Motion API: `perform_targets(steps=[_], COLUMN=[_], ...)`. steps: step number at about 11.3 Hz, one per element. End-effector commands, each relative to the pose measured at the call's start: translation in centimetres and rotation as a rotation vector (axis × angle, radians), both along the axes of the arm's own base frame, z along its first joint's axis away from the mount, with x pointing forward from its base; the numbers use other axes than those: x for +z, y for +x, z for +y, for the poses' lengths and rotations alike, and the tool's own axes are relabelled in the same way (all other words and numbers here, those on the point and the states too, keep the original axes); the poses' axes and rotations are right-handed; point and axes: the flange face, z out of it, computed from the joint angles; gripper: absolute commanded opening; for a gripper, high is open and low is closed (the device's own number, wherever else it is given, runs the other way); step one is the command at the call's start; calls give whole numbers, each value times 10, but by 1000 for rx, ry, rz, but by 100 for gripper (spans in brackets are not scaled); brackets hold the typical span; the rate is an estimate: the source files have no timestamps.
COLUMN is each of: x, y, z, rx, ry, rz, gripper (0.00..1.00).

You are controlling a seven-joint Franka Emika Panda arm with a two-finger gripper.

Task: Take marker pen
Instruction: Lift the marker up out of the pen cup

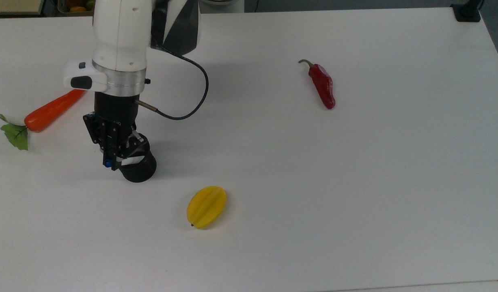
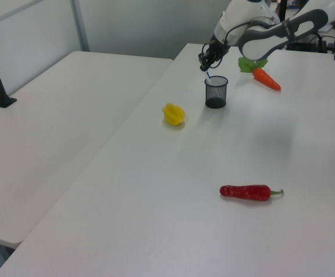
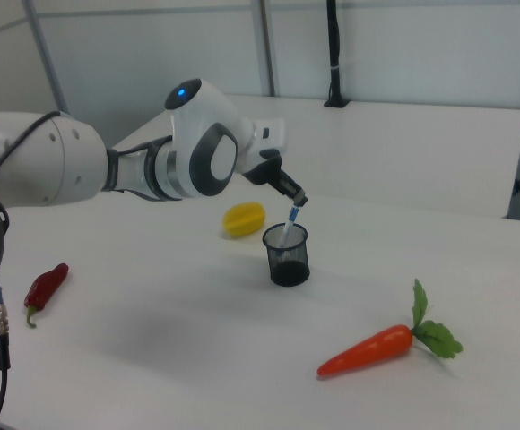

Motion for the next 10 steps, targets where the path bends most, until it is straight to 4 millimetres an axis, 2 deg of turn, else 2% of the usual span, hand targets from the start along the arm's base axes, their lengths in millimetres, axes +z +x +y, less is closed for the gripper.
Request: perform_targets(steps=[1, 2, 5, 7, 8, 10], x=[64, 84, 104, 117, 115, 110], y=[-17, -23, -30, -35, -35, -35], z=[-1, -4, -2, 6, 15, 58], rx=[-8, -8, 10, 12, 21, 67], ry=[-26, -39, -68, -70, -68, -67], rz=[-90, -114, -105, -93, -69, -14], gripper=[6, 6, 6, 6, 6, 6])
